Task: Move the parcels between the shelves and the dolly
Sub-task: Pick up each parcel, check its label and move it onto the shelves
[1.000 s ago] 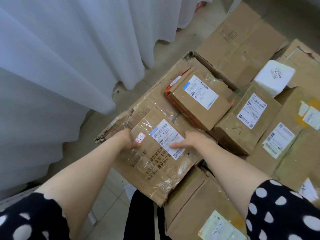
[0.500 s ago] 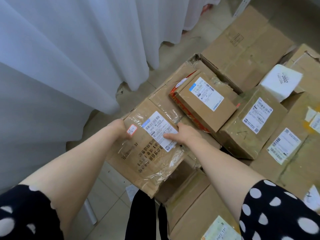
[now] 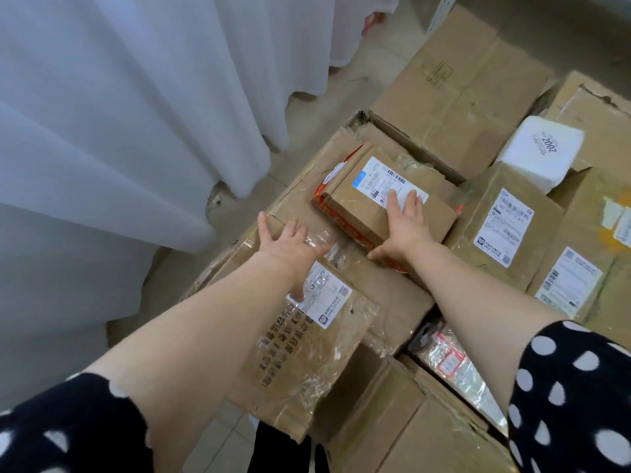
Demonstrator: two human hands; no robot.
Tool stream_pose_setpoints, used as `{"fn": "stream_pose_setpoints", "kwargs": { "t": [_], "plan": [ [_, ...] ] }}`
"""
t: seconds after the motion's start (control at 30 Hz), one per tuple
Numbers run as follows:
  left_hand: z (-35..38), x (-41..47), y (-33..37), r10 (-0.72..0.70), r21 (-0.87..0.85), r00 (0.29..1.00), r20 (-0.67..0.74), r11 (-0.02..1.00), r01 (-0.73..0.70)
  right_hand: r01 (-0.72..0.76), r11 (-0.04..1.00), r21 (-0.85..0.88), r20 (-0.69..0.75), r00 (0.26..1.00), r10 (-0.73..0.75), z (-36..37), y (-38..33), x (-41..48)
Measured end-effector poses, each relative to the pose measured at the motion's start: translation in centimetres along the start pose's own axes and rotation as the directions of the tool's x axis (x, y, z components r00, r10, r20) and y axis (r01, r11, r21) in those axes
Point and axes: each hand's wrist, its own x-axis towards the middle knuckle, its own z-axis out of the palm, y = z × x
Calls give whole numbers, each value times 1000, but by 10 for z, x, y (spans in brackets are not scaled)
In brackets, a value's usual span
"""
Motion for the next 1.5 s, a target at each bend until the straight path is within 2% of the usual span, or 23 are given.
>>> {"fn": "stream_pose_setpoints", "kwargs": {
  "t": [0.13,0.2,0.27,0.3,0.37,0.43,0.5,0.57,0.63,0.7,0.83,0.97,1.1,1.23,1.37,1.5],
  "plan": [
    [4,1,-2,7,-9,1000,6,1000,-7,27,983,-184,-64,997,-39,12,-3,-9],
    [3,-2,-1,5,-23,1000,-31,1000,-5,80,973,-217,-62,993,-95,24,-10,-23],
    [4,-5,-3,-12,-59,994,-106,998,6,156,975,-156,-88,981,-171,30,-16,-33],
    [5,-6,-5,-24,-89,987,-160,996,9,181,981,-67,-128,974,-188,29,-16,-36],
    [6,-8,-10,-45,-150,959,-280,989,3,192,970,150,-196,967,-161,19,-13,-32],
    [4,-7,-14,-82,-216,938,-336,976,8,116,978,175,-167,982,-87,12,-7,-22],
    [1,-4,-17,-173,-303,945,-279,949,85,2,993,116,-54,999,4,10,-4,-14],
    [-1,-1,-21,-250,-344,952,-179,922,177,-51,990,134,-1,999,52,11,-5,-10],
    [0,1,-25,-279,-395,953,-114,893,215,-30,984,177,-16,999,33,13,-10,-12],
    [3,2,-30,-254,-452,964,-84,872,190,23,972,233,-20,1000,-19,18,-17,-20],
    [6,3,-33,-216,-412,972,-89,897,162,49,963,266,-8,999,-48,29,-25,-25],
    [5,-4,-27,-266,-357,956,-125,911,207,42,984,171,29,998,-48,23,-26,-27],
    [0,-35,-15,-295,-334,939,-176,915,225,122,987,104,-38,992,-119,10,-22,-58],
    [-16,-83,8,-288,-333,936,-201,919,211,133,986,99,-66,990,-127,-14,0,-110],
    [-39,-129,43,-219,-284,942,-254,948,144,131,987,90,-62,990,-125,-49,31,-173],
    [-59,-169,87,-95,-201,949,-301,979,35,53,985,162,-99,994,-38,-78,75,-248]
  ]
}}
